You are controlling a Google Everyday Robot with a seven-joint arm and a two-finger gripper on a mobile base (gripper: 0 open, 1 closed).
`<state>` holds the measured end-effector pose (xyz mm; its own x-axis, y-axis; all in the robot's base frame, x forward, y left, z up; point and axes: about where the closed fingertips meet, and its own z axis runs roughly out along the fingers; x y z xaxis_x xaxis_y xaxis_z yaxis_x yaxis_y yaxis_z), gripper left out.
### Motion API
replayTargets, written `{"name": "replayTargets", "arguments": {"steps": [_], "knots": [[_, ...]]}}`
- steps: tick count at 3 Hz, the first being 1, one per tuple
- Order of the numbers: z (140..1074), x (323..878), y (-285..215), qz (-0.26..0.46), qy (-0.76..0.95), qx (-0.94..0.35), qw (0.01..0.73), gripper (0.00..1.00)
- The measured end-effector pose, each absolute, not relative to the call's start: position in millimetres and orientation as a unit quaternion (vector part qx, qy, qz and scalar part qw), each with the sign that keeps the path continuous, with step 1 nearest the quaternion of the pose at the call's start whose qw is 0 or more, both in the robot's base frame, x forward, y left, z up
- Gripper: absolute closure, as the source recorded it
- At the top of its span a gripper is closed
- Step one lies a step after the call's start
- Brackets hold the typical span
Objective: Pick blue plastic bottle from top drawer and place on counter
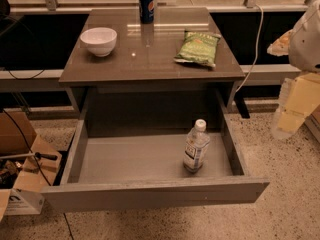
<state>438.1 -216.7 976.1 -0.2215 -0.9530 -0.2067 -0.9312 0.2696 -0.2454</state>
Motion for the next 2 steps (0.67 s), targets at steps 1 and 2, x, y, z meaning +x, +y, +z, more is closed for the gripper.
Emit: {"name": "replayTargets", "arguments": {"steps": [1,2], "knots": [[976.8,439.0,-214.7,-0.036,0.780,-0.603,0.165,0.00],[967.3,446.5,-210.7,-0.003,0.783,-0.588,0.200,0.00]]}}
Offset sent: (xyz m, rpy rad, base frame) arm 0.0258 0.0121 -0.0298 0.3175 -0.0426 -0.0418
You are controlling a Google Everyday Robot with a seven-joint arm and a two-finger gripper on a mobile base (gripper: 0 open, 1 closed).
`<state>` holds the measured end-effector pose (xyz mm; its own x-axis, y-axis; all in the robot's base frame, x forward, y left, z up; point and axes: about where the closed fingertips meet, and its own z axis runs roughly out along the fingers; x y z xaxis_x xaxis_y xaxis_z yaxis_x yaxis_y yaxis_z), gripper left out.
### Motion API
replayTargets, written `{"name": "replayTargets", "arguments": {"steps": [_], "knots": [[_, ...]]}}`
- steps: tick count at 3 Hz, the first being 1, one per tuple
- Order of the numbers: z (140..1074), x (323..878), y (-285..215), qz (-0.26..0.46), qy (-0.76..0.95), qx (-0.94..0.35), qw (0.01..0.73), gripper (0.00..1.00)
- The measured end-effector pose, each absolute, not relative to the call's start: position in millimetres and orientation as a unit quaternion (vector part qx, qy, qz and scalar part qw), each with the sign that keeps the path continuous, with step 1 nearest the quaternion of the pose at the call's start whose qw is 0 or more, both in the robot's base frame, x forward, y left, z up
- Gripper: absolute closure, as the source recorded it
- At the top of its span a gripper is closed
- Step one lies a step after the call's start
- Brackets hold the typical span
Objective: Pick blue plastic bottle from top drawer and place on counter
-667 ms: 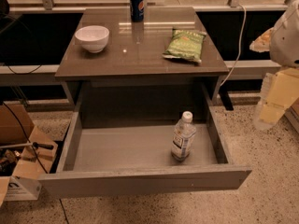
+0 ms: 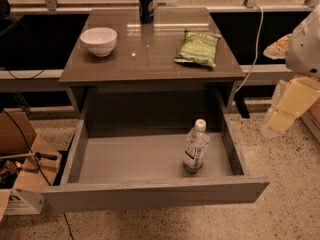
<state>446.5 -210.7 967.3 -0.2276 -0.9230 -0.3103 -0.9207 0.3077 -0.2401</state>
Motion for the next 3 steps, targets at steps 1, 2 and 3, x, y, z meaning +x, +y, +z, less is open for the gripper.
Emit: {"name": "replayTargets", "arguments": {"steps": [1,2,3], "knots": [[948.8,463.3,-210.2,0.032,0.785,-0.571,0.240,0.00],[918.7,477.6,-218.8,0.074,0.786,-0.548,0.277,0.00],[917.8,479.1,-216.8,0.080,0.785,-0.545,0.282,0.00]]}}
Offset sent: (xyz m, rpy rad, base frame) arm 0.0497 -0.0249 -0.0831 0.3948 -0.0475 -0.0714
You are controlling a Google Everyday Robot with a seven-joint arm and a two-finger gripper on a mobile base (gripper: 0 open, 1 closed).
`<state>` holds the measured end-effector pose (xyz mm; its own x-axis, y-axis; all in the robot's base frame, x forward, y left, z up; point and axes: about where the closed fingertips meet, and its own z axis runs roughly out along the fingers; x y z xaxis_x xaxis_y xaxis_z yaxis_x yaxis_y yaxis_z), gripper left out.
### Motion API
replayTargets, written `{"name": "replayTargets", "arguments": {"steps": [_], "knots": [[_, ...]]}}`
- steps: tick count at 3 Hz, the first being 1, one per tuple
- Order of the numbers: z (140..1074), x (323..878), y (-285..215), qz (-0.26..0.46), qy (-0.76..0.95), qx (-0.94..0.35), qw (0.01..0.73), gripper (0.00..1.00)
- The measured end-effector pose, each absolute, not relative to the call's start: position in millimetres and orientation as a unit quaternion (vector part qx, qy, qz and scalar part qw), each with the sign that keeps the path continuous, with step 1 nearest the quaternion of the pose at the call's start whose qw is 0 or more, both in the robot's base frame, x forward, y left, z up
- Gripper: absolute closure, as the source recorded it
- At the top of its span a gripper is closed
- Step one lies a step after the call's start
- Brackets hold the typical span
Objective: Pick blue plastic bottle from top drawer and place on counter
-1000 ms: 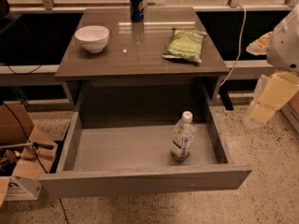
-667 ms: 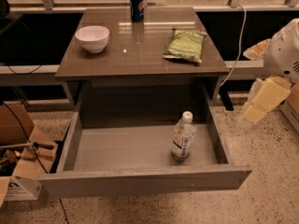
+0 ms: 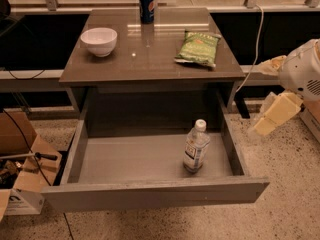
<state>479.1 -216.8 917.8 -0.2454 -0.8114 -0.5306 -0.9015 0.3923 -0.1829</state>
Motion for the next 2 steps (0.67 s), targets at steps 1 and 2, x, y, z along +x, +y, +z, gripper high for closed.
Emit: {"name": "replayTargets", "arguments": {"steps": [1,2], "knots": [[917.8,478.9,-216.5,0.079,0.785,-0.546,0.282,0.00],[892.4,481.5,-193.3,0.116,0.787,-0.529,0.295,0.00]]}}
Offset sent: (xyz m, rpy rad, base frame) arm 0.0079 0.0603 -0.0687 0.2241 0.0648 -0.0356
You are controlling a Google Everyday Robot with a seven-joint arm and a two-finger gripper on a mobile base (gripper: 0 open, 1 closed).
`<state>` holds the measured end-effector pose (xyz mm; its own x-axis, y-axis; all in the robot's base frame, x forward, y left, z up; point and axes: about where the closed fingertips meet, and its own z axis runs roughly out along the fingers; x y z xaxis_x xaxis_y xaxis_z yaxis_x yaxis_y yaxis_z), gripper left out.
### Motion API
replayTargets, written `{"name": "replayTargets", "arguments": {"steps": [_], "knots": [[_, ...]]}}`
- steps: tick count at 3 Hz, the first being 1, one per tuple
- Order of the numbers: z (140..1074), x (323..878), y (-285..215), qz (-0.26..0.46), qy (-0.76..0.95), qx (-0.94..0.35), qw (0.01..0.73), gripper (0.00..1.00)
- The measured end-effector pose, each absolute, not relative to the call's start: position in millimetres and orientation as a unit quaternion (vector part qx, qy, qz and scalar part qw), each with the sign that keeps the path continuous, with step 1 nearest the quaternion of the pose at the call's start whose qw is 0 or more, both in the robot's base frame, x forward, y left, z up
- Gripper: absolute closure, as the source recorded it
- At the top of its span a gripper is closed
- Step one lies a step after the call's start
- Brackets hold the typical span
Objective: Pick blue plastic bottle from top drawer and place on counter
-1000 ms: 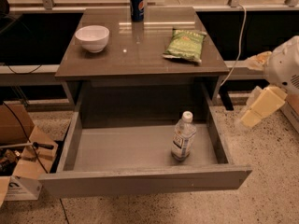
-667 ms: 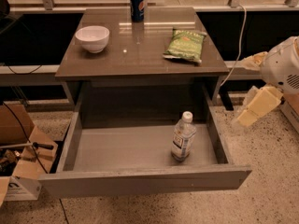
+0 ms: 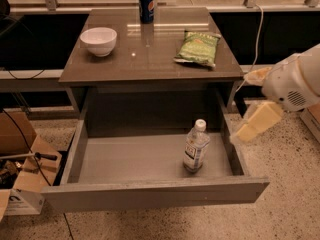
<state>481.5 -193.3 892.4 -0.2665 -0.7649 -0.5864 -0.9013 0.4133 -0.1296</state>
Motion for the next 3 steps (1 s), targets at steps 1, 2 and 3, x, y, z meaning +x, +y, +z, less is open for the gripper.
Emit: {"name": "replayTargets", "arguments": {"steps": [1,2,3], "knots": [[851.2,484.8,-167.8,0.177,0.792,-0.494,0.312,0.00],[817.8,496.4,-145.9,0.234,0.787,-0.464,0.334,0.00],[778.9,510.2,-128.3,0.281,0.781,-0.438,0.346,0.00]]}}
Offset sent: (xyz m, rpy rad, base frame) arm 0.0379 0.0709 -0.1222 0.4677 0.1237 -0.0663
